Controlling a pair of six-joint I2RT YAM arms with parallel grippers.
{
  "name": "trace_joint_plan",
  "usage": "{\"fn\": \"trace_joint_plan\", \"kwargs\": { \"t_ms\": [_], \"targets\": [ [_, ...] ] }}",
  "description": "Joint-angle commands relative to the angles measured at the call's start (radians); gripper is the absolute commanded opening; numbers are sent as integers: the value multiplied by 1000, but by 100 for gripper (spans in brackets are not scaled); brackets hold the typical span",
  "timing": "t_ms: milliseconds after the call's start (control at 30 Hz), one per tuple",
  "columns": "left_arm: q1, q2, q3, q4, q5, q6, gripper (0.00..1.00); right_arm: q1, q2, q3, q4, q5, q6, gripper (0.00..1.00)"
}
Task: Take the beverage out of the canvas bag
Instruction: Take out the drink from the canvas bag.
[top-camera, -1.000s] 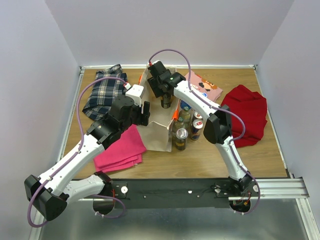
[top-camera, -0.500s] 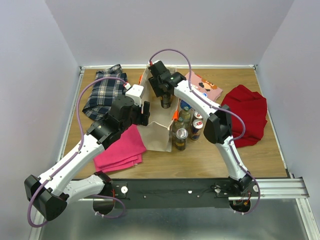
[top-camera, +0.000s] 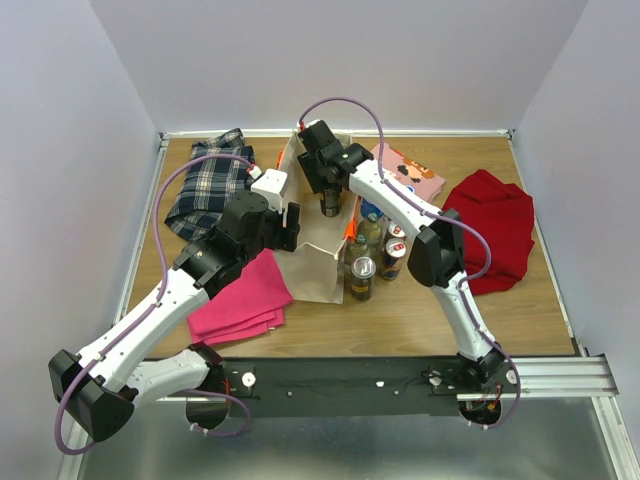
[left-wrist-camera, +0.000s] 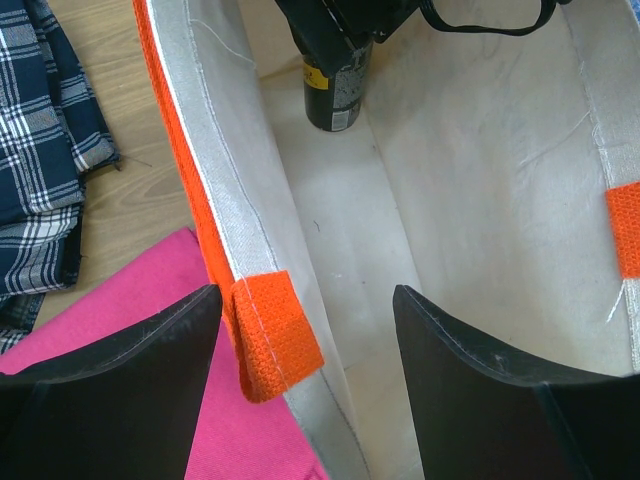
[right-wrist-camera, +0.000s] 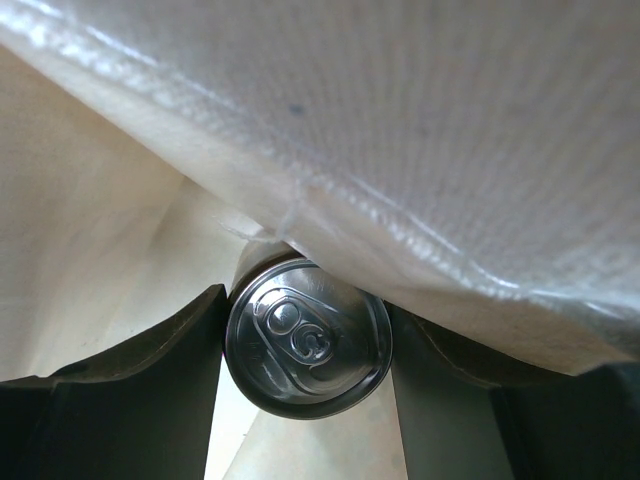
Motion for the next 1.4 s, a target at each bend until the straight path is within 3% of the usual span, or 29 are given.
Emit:
{"fn": "trace_joint_plan", "kwargs": {
  "t_ms": [0,300,933,1033,1167,1367],
  "targets": [
    [1,-5,-7,1,-15,10,79,-7,-2,-7,-37,-62,-10,1],
    [2,7,5,-2,-11,8,79,5,-131,56,-13,-142,-54,1],
    [2,-1,16,-23,-23,4,82,79,-285,61,-84,-116,-114,1],
    [2,-4,22,-31,-33,1,85,83,-315,53,-98,-122,-100,1],
    [2,-19,21,-34,-73,-21,99,85,-400,20,-102,-120,-85,1],
    [2,-39,24,-29,-101,-39,99,85,-490,-42,-95,-119,-76,1]
  ]
}}
